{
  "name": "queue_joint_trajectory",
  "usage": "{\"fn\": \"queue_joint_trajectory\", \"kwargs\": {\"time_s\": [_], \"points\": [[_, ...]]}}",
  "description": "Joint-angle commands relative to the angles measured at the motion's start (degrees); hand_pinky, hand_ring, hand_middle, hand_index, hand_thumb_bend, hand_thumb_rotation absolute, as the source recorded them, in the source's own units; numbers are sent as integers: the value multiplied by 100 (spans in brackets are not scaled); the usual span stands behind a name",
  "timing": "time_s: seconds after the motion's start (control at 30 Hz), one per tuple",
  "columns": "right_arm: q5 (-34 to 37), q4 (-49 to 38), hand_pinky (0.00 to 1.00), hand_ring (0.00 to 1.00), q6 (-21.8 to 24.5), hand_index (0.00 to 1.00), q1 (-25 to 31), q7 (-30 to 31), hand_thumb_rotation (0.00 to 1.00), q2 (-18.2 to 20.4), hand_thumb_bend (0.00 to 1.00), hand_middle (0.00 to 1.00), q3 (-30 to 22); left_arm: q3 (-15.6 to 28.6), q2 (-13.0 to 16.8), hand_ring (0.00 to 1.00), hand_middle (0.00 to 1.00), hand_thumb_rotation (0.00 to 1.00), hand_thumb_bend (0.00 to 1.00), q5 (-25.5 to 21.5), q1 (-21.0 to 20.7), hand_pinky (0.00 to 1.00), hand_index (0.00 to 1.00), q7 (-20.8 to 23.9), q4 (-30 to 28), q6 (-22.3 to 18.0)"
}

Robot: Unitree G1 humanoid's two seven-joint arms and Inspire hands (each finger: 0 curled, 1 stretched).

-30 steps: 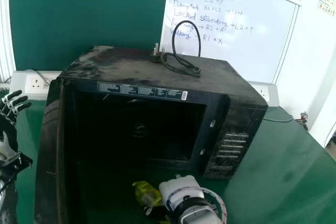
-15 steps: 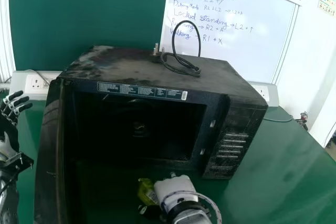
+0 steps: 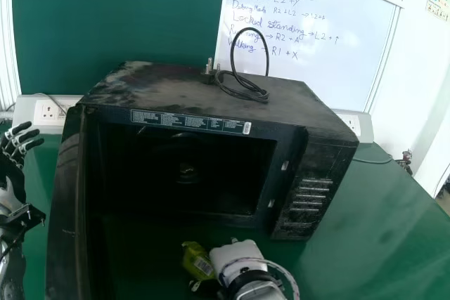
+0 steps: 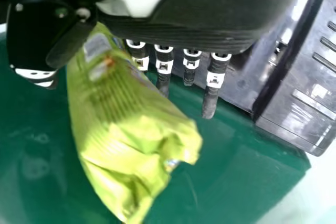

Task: Put biscuit inside oven

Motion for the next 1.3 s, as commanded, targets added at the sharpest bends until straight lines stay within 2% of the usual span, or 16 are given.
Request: {"fn": "queue_joint_trajectory", "kwargs": {"time_s": [0.0, 0.2, 0.37, 0.57, 0.83, 1.27], "points": [[66, -61, 74, 85, -36, 88, -60, 130, 26, -67, 81, 90, -78, -22, 19, 50, 52, 95, 86, 41, 18, 48, 54, -46, -44, 6], [155, -111, 79, 87, 11, 88, 13, 109, 25, -180, 79, 91, -244, -20, 29, 51, 53, 95, 87, 47, 9, 48, 54, -24, -58, 41], [175, -142, 80, 88, 29, 90, 66, 75, 22, -274, 77, 92, -362, 0, 39, 51, 52, 95, 87, 20, 3, 48, 54, -36, -44, 51], [117, -125, 79, 87, 14, 91, 182, -81, 24, -411, 76, 92, -381, 0, 44, 51, 53, 95, 87, 12, 3, 49, 54, -46, -57, 52], [-82, 92, 80, 88, 259, 91, 476, -585, 29, -279, 76, 92, -282, 10, 50, 51, 53, 96, 86, 37, 0, 48, 54, -124, -8, -31], [153, 254, 77, 87, 289, 89, 527, -753, 29, -279, 78, 91, -259, 0, -2, 50, 52, 96, 86, 3, 7, 48, 54, -8, -194, 144]]}}
